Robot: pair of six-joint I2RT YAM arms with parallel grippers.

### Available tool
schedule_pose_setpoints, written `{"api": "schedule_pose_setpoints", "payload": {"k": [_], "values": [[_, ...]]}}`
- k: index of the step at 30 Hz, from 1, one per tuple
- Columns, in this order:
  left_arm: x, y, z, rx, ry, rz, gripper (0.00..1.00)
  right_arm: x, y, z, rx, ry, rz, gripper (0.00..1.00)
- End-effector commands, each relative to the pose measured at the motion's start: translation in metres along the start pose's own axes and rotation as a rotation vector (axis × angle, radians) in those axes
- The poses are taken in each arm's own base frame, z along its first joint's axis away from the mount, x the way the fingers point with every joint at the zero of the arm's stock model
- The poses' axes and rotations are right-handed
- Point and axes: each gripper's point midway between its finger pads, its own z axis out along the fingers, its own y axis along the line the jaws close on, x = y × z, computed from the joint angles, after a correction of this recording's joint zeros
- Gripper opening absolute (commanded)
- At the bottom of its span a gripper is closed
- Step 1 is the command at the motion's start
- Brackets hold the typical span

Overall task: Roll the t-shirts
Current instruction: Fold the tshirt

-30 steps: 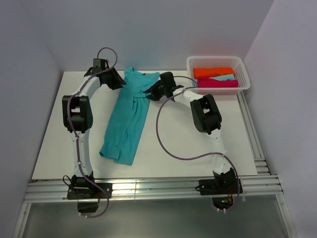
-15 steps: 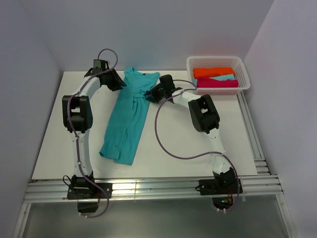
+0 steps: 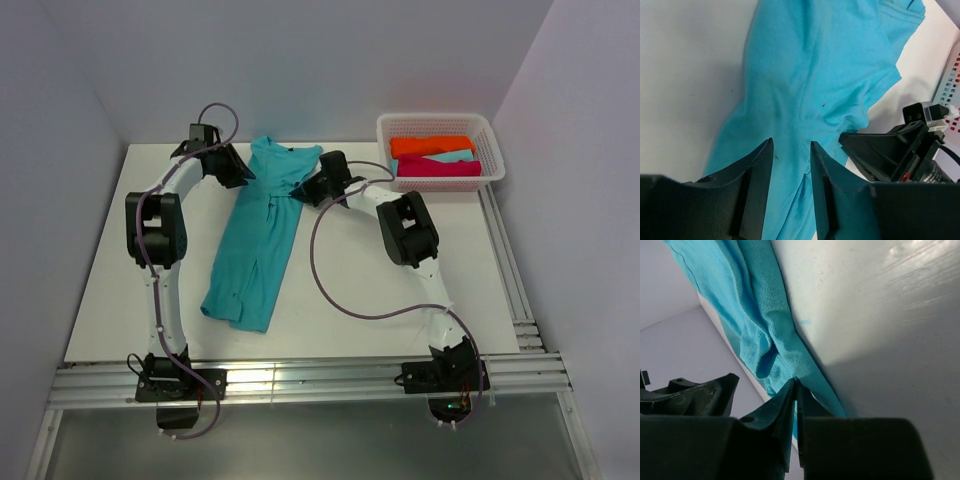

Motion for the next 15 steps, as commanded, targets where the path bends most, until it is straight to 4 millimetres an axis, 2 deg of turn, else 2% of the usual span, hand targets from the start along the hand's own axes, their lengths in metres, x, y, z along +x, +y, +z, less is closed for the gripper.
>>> {"api": "schedule_pose_setpoints", "payload": {"k": [1,5,6,7,9,15], "values": [[-0.015,-0.021,-0.029,0.028,-0.06,0.055,0.41,0.001,0.02,-0.002,-0.043,-0.009,-0.013,0.08],[-0.015,-0.021,-0.03,0.028,-0.065,0.049,0.41,0.002,0.019,-0.016,-0.026,-0.025,-0.016,0.06],[-0.014,-0.021,-0.029,0.029,-0.063,0.044,0.41,0.005,0.009,-0.017,-0.005,-0.024,-0.005,0.05],[-0.014,-0.022,-0.029,0.032,-0.065,0.043,0.41,0.006,0.016,-0.025,-0.022,-0.028,-0.006,0.05],[-0.015,-0.024,-0.029,0.038,-0.068,0.035,0.41,0.008,0.016,-0.032,-0.026,-0.032,-0.011,0.05],[-0.017,-0.026,-0.031,0.036,-0.077,0.037,0.41,0.012,0.013,-0.038,-0.003,-0.023,-0.048,0.06]]}}
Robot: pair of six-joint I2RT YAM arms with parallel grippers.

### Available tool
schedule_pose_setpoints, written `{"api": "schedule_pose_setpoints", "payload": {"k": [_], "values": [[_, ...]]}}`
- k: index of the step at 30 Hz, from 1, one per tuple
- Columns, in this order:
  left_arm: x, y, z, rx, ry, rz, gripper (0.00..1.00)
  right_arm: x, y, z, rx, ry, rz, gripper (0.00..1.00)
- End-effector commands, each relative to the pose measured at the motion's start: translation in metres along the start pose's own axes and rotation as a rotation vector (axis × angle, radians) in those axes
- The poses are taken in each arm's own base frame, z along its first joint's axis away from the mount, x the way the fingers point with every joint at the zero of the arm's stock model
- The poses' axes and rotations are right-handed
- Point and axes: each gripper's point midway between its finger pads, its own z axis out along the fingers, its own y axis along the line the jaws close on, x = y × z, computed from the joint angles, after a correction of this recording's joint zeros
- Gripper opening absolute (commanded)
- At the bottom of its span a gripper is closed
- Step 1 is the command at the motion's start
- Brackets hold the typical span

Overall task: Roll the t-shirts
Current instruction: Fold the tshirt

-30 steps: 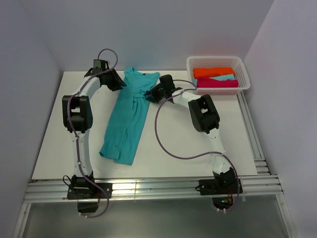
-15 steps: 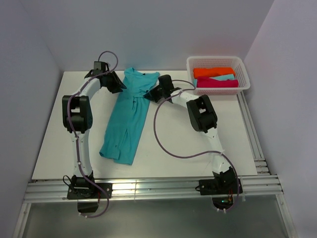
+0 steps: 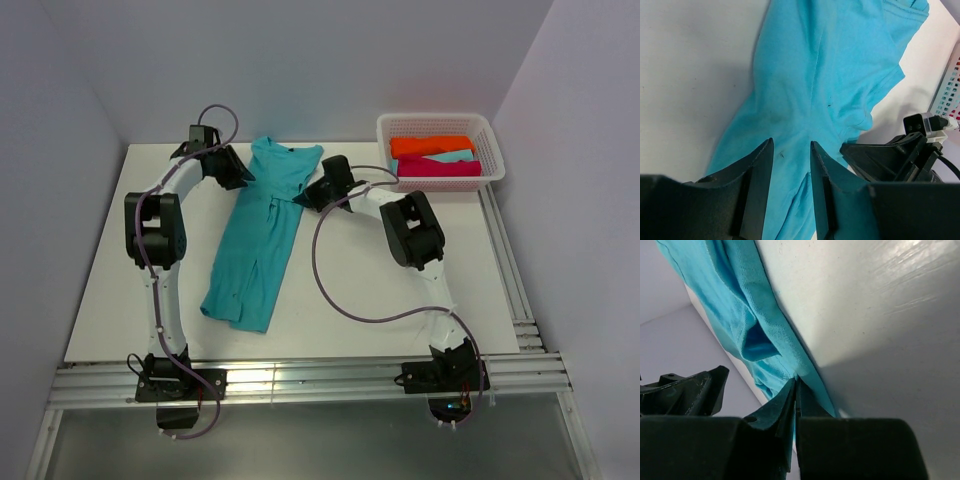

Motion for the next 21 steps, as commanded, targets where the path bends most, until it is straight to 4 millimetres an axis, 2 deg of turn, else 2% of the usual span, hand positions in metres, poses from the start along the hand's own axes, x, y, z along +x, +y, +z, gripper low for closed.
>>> {"api": "schedule_pose_setpoints", "payload": {"k": [1,8,12,16,17,19,21], "values": [[-0.022,-0.029,-0.03,0.043,-0.083,0.043,0.41,0.006,0.03,-0.024,-0.042,-0.014,-0.049,0.06],[-0.018,-0.025,-0.035,0.023,-0.082,0.049,0.41,0.017,0.037,-0.03,-0.055,-0.002,-0.062,0.08],[-0.014,-0.02,-0.034,0.009,-0.073,0.045,0.41,0.033,0.035,-0.031,-0.039,0.021,-0.061,0.13],[-0.015,-0.02,-0.038,0.0,-0.076,0.05,0.41,0.04,0.035,-0.035,-0.044,0.03,-0.071,0.2],[-0.015,-0.02,-0.04,-0.003,-0.074,0.053,0.41,0.041,0.032,-0.036,-0.026,0.029,-0.075,0.37],[-0.014,-0.02,-0.043,-0.009,-0.068,0.057,0.41,0.042,0.036,-0.047,-0.019,0.02,-0.118,0.56],[-0.012,-0.019,-0.046,-0.013,-0.061,0.056,0.42,0.041,0.035,-0.054,-0.014,0.014,-0.144,0.59]]}}
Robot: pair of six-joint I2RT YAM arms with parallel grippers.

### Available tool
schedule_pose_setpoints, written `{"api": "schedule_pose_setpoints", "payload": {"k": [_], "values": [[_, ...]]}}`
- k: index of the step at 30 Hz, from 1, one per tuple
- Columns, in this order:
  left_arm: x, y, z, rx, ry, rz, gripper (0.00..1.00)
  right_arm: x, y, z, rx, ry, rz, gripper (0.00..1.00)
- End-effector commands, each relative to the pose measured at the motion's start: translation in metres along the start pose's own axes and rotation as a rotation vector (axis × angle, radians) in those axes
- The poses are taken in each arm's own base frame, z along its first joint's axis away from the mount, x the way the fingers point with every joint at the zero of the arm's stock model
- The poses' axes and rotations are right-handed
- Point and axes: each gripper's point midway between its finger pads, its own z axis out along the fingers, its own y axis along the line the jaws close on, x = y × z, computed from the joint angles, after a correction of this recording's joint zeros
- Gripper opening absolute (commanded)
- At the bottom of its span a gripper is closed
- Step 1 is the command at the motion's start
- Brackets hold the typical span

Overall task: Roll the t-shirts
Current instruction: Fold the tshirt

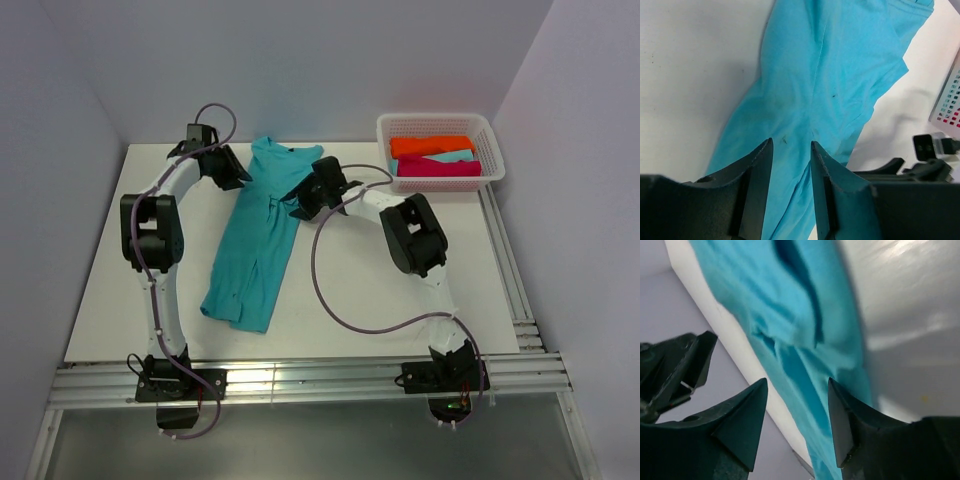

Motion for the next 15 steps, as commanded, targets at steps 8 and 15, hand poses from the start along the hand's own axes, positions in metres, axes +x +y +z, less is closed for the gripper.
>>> {"api": "schedule_pose_setpoints", "payload": {"k": [8,15], "values": [[0.01,0.018,-0.079,-0.053,-0.009,0.045,0.43,0.025,0.004,-0.084,0.028,0.018,-0.233,0.59],[0.071,0.064,-0.128,-0.169,0.084,-0.003,0.46,0.091,-0.045,-0.114,0.089,0.135,-0.379,0.54]]}}
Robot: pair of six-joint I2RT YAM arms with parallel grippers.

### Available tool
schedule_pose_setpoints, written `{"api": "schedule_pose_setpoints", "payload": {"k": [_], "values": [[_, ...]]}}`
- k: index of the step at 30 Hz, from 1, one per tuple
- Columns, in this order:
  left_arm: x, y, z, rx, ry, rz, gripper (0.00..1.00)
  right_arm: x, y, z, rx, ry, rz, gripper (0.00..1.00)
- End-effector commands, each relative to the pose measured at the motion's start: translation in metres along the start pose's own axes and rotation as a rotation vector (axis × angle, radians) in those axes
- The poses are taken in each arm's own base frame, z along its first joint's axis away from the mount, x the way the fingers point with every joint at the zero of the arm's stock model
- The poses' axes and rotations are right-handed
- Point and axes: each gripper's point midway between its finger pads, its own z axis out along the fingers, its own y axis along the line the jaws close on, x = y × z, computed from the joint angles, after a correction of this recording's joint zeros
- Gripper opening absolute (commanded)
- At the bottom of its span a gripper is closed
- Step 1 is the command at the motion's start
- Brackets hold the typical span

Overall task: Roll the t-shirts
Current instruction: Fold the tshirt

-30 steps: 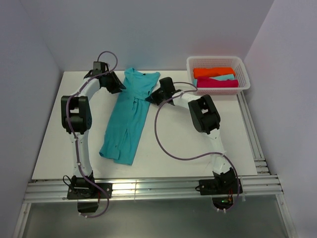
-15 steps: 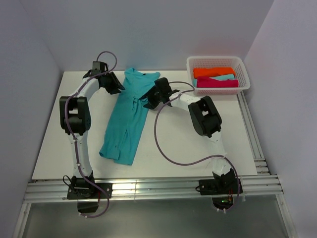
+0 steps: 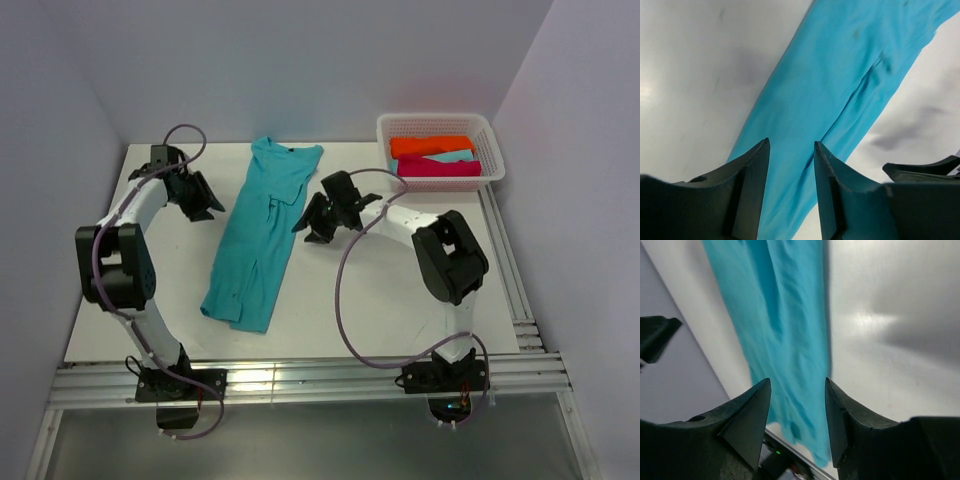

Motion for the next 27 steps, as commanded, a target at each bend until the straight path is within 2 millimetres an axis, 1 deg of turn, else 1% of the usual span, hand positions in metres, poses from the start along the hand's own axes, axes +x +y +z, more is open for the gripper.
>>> {"api": "schedule_pose_setpoints", "payload": {"k": [1,2,3,4,5,6,7,8,10,11,13,15,16,20,24,25,27], "values": [[0.027,0.011,-0.038,-0.027,0.01,0.022,0.47,0.05,-0.003,-0.014,0.006,0.072,-0.137,0.54],[0.047,0.021,-0.037,-0.047,0.05,0.008,0.48,0.062,-0.009,-0.015,0.024,0.088,-0.148,0.54],[0.054,0.024,-0.042,-0.058,0.056,0.001,0.5,0.071,-0.007,-0.017,0.019,0.098,-0.16,0.54],[0.062,0.028,-0.045,-0.07,0.06,0.0,0.51,0.092,-0.005,-0.016,0.017,0.128,-0.186,0.54],[0.075,0.034,-0.05,-0.077,0.074,-0.001,0.52,0.102,-0.006,-0.015,0.022,0.145,-0.185,0.54],[0.082,0.038,-0.052,-0.086,0.081,-0.001,0.53,0.113,-0.01,-0.013,0.039,0.158,-0.188,0.54],[0.086,0.039,-0.057,-0.087,0.074,0.004,0.53,0.133,-0.01,-0.011,0.04,0.187,-0.206,0.54],[0.099,0.048,-0.055,-0.101,0.099,-0.003,0.53,0.142,-0.012,-0.005,0.042,0.203,-0.194,0.54],[0.109,0.052,-0.057,-0.101,0.106,0.0,0.53,0.156,-0.015,0.001,0.057,0.22,-0.19,0.54],[0.119,0.058,-0.055,-0.109,0.128,-0.006,0.53,0.166,-0.014,0.004,0.061,0.233,-0.184,0.53],[0.13,0.065,-0.054,-0.126,0.141,-0.01,0.53,0.173,-0.024,0.013,0.094,0.238,-0.164,0.52],[0.134,0.072,-0.055,-0.153,0.14,-0.011,0.52,0.178,-0.033,0.018,0.125,0.239,-0.127,0.51],[0.138,0.079,-0.056,-0.18,0.14,-0.011,0.52,0.18,-0.037,0.021,0.127,0.239,-0.105,0.5],[0.151,0.09,-0.056,-0.221,0.171,-0.031,0.52,0.186,-0.044,0.028,0.156,0.244,-0.079,0.48],[0.153,0.095,-0.052,-0.258,0.171,-0.045,0.52,0.195,-0.046,0.034,0.165,0.254,-0.077,0.47],[0.154,0.098,-0.05,-0.27,0.178,-0.052,0.52,0.195,-0.046,0.036,0.169,0.255,-0.077,0.43],[0.158,0.1,-0.046,-0.273,0.193,-0.057,0.5,0.196,-0.047,0.039,0.182,0.252,-0.083,0.31]]}}
